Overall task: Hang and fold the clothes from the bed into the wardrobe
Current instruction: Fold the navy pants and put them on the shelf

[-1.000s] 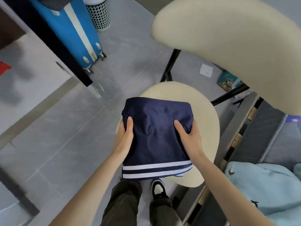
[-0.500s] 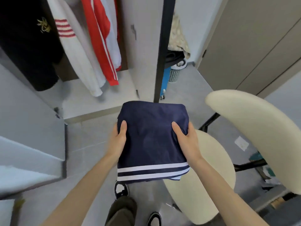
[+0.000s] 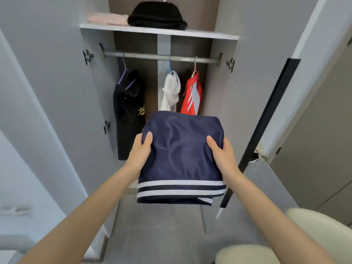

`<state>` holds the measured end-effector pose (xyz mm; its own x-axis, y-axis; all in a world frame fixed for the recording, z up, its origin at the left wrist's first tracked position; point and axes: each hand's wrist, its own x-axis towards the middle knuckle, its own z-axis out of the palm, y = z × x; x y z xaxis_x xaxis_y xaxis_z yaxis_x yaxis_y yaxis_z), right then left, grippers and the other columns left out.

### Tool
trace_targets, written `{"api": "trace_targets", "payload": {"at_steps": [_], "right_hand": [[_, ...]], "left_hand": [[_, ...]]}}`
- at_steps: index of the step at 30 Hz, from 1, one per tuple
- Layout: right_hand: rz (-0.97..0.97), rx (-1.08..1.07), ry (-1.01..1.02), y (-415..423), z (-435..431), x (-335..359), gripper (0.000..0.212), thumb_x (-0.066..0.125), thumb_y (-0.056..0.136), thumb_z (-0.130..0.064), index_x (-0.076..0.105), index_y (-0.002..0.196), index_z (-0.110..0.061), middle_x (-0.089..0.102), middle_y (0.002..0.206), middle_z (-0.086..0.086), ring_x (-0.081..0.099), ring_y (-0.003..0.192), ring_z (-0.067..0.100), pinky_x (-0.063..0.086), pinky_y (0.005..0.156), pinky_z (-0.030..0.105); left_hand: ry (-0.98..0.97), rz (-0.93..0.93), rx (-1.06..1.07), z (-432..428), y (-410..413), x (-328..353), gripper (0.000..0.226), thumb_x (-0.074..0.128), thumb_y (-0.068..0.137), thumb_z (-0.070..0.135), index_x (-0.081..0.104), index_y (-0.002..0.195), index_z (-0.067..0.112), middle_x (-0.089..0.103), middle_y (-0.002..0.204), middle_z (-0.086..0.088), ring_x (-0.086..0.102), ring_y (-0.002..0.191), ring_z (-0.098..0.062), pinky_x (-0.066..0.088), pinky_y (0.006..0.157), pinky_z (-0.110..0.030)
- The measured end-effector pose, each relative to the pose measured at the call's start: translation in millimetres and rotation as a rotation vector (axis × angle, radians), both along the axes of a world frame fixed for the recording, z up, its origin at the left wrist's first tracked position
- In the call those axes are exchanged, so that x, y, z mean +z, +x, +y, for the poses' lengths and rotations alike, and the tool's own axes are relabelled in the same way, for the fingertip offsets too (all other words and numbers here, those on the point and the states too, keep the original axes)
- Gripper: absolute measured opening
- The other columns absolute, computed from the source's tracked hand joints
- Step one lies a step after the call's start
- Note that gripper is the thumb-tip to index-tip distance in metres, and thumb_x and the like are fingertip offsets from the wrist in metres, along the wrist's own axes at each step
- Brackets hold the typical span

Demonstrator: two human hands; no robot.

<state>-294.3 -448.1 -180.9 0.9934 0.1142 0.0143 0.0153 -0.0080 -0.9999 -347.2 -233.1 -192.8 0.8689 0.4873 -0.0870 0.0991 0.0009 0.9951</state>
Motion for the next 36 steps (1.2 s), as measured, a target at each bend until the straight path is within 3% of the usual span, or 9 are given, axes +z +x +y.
{"api": "trace_targets", "payload": {"at_steps": [4, 9, 12, 14, 17, 20, 26, 29, 36], "right_hand": [[-0.079, 0.010, 0.012, 33, 52, 67, 0.037, 0.058, 0.094, -0.039, 0.054, 0.129, -0.027, 0.063, 0.122, -0.011, 0.060, 0.113, 0.014, 0.047, 0.102, 0.040], [-0.186, 0.024, 0.062, 70, 108, 145, 0.016, 0.059, 0.094, -0.036, 0.059, 0.110, -0.034, 0.066, 0.111, -0.015, 0.065, 0.097, 0.003, 0.053, 0.079, 0.023], [-0.218, 0.013, 0.066, 93, 132, 185, 0.021, 0.060, 0.094, -0.036, 0.059, 0.113, -0.030, 0.066, 0.112, -0.012, 0.065, 0.099, 0.008, 0.053, 0.083, 0.028], [-0.234, 0.003, 0.054, 109, 146, 211, 0.028, 0.060, 0.093, -0.037, 0.057, 0.119, -0.026, 0.065, 0.113, -0.011, 0.064, 0.101, 0.011, 0.052, 0.084, 0.030], [-0.266, 0.010, 0.048, 137, 161, 247, 0.027, 0.059, 0.094, -0.036, 0.055, 0.119, -0.028, 0.065, 0.110, -0.012, 0.063, 0.097, 0.009, 0.050, 0.072, 0.024], [-0.270, 0.016, 0.051, 171, 173, 275, 0.029, 0.058, 0.095, -0.035, 0.056, 0.123, -0.026, 0.065, 0.112, -0.008, 0.063, 0.096, 0.012, 0.049, 0.068, 0.024], [-0.286, 0.065, 0.061, 260, 199, 315, 0.033, 0.057, 0.096, -0.031, 0.055, 0.127, -0.022, 0.066, 0.110, -0.006, 0.063, 0.092, 0.013, 0.049, 0.064, 0.025], [-0.271, 0.085, 0.072, 314, 213, 337, 0.038, 0.059, 0.095, -0.030, 0.053, 0.131, -0.017, 0.064, 0.119, 0.002, 0.063, 0.094, 0.019, 0.050, 0.071, 0.030], [-0.282, 0.131, 0.038, 438, 253, 393, 0.040, 0.059, 0.096, -0.029, 0.052, 0.133, -0.015, 0.063, 0.114, 0.005, 0.062, 0.091, 0.023, 0.049, 0.068, 0.031]], "left_hand": [[0.012, -0.091, 0.000, 58, 29, 68, 0.030, 0.044, 0.097, 0.051, 0.050, 0.116, 0.029, 0.061, 0.108, 0.012, 0.059, 0.095, -0.005, 0.045, 0.069, -0.022], [0.063, -0.196, -0.057, 119, 72, 150, 0.018, 0.043, 0.098, 0.048, 0.051, 0.101, 0.033, 0.063, 0.106, 0.008, 0.062, 0.094, -0.010, 0.047, 0.068, -0.026], [0.079, -0.246, -0.073, 146, 97, 192, 0.018, 0.043, 0.098, 0.048, 0.051, 0.097, 0.033, 0.063, 0.106, 0.006, 0.061, 0.093, -0.011, 0.047, 0.068, -0.026], [0.083, -0.272, -0.088, 161, 115, 216, 0.020, 0.043, 0.098, 0.047, 0.053, 0.104, 0.030, 0.062, 0.109, 0.005, 0.061, 0.096, -0.013, 0.048, 0.071, -0.027], [0.071, -0.331, -0.112, 177, 145, 245, 0.036, 0.041, 0.100, 0.043, 0.049, 0.130, 0.024, 0.061, 0.122, 0.003, 0.060, 0.108, -0.018, 0.050, 0.090, -0.035], [0.070, -0.383, -0.132, 188, 178, 268, 0.038, 0.040, 0.102, 0.040, 0.048, 0.136, 0.025, 0.060, 0.126, 0.003, 0.059, 0.112, -0.020, 0.048, 0.097, -0.039], [0.067, -0.405, -0.110, 213, 261, 310, 0.031, 0.042, 0.100, 0.038, 0.050, 0.124, 0.020, 0.063, 0.112, 0.000, 0.062, 0.098, -0.020, 0.051, 0.075, -0.033], [0.116, -0.436, -0.074, 226, 312, 334, 0.025, 0.042, 0.101, 0.033, 0.052, 0.118, 0.018, 0.064, 0.106, -0.002, 0.062, 0.088, -0.018, 0.048, 0.065, -0.029], [0.147, -0.433, -0.041, 266, 430, 384, 0.031, 0.040, 0.102, 0.031, 0.052, 0.124, 0.014, 0.063, 0.113, -0.009, 0.061, 0.101, -0.028, 0.049, 0.084, -0.036]]}}
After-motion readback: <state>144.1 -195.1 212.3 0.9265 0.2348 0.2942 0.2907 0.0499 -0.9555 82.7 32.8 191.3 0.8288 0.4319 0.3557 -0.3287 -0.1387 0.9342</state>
